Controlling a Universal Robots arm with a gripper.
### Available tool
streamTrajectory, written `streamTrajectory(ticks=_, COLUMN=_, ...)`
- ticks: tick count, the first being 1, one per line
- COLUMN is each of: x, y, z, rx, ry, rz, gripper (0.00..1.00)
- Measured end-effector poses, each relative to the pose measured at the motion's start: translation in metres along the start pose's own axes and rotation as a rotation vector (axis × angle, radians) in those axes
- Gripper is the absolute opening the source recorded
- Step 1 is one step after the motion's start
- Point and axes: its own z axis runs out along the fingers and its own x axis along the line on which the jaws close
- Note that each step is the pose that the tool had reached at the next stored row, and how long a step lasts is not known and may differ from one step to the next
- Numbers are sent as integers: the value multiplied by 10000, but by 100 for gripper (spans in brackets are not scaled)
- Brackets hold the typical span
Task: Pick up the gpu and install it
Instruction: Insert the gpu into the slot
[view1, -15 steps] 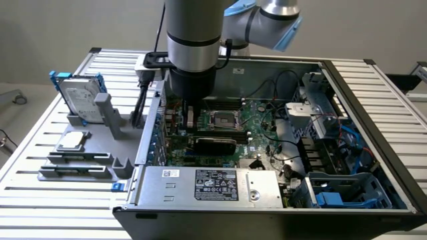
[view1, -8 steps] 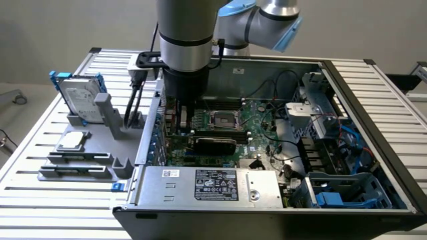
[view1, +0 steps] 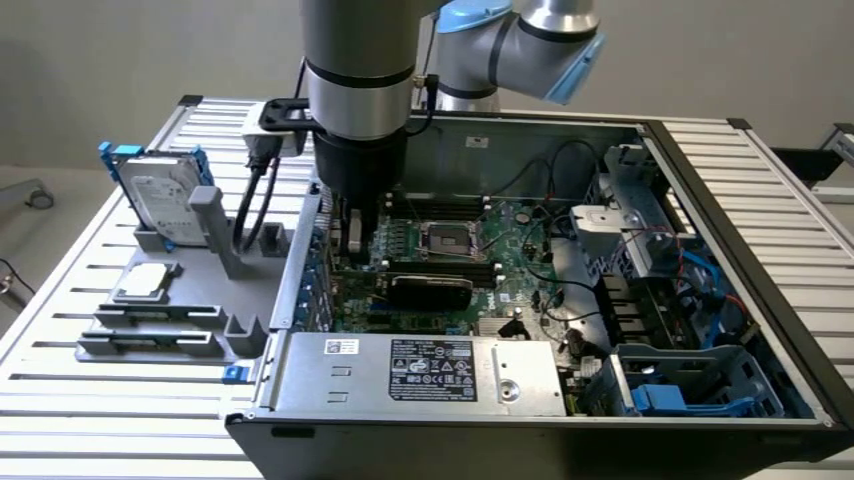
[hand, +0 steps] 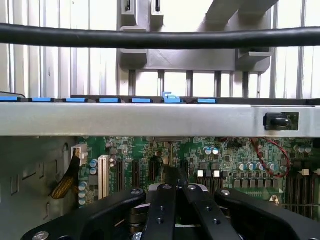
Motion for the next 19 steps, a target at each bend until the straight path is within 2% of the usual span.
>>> streamTrajectory(ticks=3, x=0, y=6, z=-25, rx=-63, ry=-1, rz=3, gripper=11)
streamTrajectory(ticks=5, x=3, y=12, z=-34, rx=-70, ry=11, rz=4, gripper=11)
streamTrajectory(ticks=6, x=3, y=20, z=-34, rx=-69, ry=38, rz=4, gripper=11)
streamTrajectory(ticks=7, x=3, y=31, z=-34, rx=-71, ry=83, rz=4, gripper=11)
streamTrajectory(ticks=9, x=3, y=60, z=-34, rx=-73, ry=217, rz=8, gripper=11)
streamTrajectory(ticks=13, x=3, y=96, z=-33, rx=-75, ry=539, rz=9, gripper=11)
streamTrajectory(ticks=15, x=3, y=107, z=-37, rx=-81, ry=640, rz=10, gripper=11)
streamTrajectory(ticks=19, x=2, y=136, z=-47, rx=-101, ry=783, rz=18, gripper=11)
